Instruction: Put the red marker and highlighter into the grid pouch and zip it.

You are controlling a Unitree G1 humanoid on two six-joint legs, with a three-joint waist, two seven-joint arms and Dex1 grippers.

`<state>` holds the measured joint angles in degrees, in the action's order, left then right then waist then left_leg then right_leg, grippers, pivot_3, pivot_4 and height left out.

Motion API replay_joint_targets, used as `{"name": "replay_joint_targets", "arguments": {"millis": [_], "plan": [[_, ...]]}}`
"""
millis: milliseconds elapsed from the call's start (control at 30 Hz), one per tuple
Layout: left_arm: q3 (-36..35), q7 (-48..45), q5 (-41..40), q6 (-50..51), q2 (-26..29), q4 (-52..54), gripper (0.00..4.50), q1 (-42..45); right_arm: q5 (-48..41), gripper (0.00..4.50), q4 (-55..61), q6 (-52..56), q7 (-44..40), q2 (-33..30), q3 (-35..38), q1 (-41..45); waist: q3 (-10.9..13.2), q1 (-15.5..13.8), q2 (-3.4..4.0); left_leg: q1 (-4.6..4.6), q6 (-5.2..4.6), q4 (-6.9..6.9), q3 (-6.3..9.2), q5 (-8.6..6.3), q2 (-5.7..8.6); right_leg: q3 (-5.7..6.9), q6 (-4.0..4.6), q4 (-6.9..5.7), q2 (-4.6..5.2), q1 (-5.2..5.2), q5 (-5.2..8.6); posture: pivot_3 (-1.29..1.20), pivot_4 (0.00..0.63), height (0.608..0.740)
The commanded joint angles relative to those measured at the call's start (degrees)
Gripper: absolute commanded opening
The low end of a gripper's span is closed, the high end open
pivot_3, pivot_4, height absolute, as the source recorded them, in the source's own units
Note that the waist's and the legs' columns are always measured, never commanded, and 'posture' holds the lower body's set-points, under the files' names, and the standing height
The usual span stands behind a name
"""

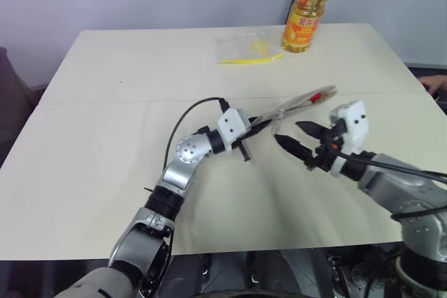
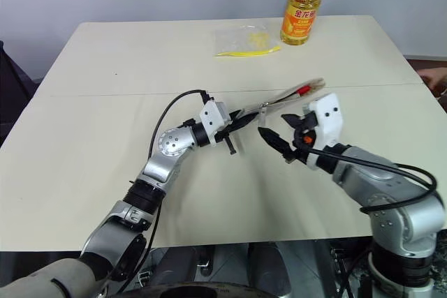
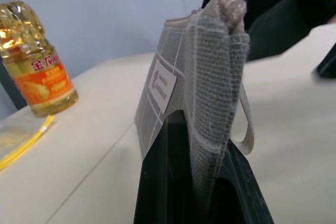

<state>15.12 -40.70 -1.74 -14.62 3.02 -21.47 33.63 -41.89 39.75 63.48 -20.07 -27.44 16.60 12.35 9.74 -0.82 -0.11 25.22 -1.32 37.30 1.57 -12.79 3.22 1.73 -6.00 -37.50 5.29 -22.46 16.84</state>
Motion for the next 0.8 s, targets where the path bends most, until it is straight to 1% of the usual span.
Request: {"name": "replay_joint_targets", "arguments": {"millis": [33,100,233,267,300,467,567,633,800], "plan": [[0.43,1.29,0.11,-0.80,-1.09,1.91,0.00,0.17,0.78,3.59,0.04,-1.02,3.75,2.17,-2.32,1.66,0.00,-0.02,0.00,0.00,0.00,0.00,0.00,0.00,0.01,0.00,0.00,0.00,0.00,0.01,0.00,0.00,0.150,0.740],[0.63,1.35,0.24,-0.99,-1.08,2.00,0.00,-0.04,1.37,2.94,-0.95,-1.23,5.57,3.45,-2.91,2.37,0.00,0.01,0.00,0.00,0.00,-0.01,0.00,0.00,0.01,-0.01,0.00,0.00,0.00,-0.01,0.00,0.00,0.150,0.740],[0.54,1.20,0.12,-1.10,-0.65,2.37,0.00,-0.40,1.25,0.83,-1.41,-1.18,6.35,3.00,-2.71,2.73,-0.01,0.04,0.01,0.00,-0.01,-0.02,0.00,0.00,0.01,-0.01,0.00,0.00,-0.01,-0.01,0.00,0.00,0.150,0.740],[0.51,1.13,0.07,-1.15,-0.53,2.37,0.00,-0.43,1.25,0.36,-1.57,-1.18,6.40,2.71,-2.64,2.80,-0.01,0.06,0.01,0.00,-0.01,-0.03,0.00,0.00,0.01,-0.01,0.00,0.00,-0.01,-0.01,0.00,0.00,0.150,0.740],[0.50,0.94,0.10,-1.33,-0.26,2.39,0.00,-0.49,1.19,0.03,-1.68,-1.21,6.37,2.32,-2.40,2.89,-0.01,0.06,0.01,0.00,-0.01,-0.03,0.00,0.00,0.01,0.00,0.00,0.00,-0.02,-0.01,0.00,0.00,0.150,0.740],[0.25,-0.33,0.04,-2.93,1.84,1.72,0.00,-0.60,1.67,0.03,-1.92,-1.43,5.52,-1.55,-0.84,2.95,-0.01,0.04,0.02,0.00,-0.01,-0.03,0.00,0.00,0.01,-0.01,0.01,0.00,-0.04,-0.01,0.00,0.00,0.150,0.740],[-0.41,-2.78,-0.98,-4.53,4.42,1.59,0.00,-0.90,3.74,0.03,-4.17,-1.69,4.72,-7.34,2.53,2.37,-0.01,-0.02,0.02,0.00,-0.01,-0.02,0.00,0.00,0.01,0.00,0.01,0.00,-0.03,-0.01,0.00,0.00,0.150,0.740],[-0.75,-5.78,-1.90,-6.12,7.18,1.91,0.00,-1.79,6.01,0.03,-7.61,-2.42,4.15,-11.87,5.25,1.61,-0.01,0.01,0.02,0.00,-0.01,-0.02,-0.01,0.00,0.02,0.00,0.01,0.02,-0.02,0.01,0.00,0.00,0.150,0.740],[-1.80,-11.05,-4.15,-8.78,12.67,2.59,0.00,-3.92,11.26,0.03,-14.77,-5.50,2.24,-19.84,6.91,-1.22,-0.03,0.06,0.05,0.00,-0.01,-0.08,-0.02,0.00,0.01,-0.01,0.02,0.03,0.00,-0.01,0.01,0.00,0.150,0.740]]}}
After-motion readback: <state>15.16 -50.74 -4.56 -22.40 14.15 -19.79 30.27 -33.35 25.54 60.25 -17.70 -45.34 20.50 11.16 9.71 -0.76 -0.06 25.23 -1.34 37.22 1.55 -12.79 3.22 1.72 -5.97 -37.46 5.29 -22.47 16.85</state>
